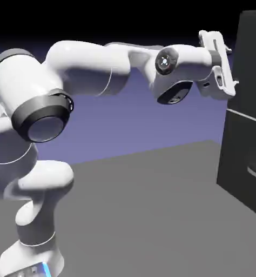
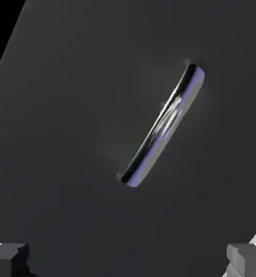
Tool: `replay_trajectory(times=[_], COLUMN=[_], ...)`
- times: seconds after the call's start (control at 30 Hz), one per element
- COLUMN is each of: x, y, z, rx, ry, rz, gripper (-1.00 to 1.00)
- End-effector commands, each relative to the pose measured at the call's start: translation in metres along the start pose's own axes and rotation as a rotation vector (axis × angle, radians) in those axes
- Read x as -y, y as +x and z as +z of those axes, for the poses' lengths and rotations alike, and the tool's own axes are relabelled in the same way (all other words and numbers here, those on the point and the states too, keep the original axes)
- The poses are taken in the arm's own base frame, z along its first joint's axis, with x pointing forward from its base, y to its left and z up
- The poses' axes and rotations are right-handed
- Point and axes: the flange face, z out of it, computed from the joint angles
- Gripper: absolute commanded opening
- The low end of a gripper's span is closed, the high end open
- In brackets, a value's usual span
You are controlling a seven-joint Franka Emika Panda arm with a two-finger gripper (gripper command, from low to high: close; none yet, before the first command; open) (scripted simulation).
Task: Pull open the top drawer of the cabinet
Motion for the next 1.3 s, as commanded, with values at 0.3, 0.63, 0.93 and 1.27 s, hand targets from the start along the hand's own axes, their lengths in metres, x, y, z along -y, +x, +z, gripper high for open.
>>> replay_trajectory(times=[0.3, 0.63, 0.93, 1.27], x=[-0.002, -0.013, -0.018, -0.009], y=[0.031, 0.04, 0.025, 0.034], z=[0.056, 0.11, 0.144, 0.193], rx=[-0.051, -0.106, -0.13, -0.13], ry=[0.069, 0.143, 0.218, 0.218], rz=[0.219, 0.366, 0.432, 0.432], gripper=[0.0, 0.0, 0.0, -1.0])
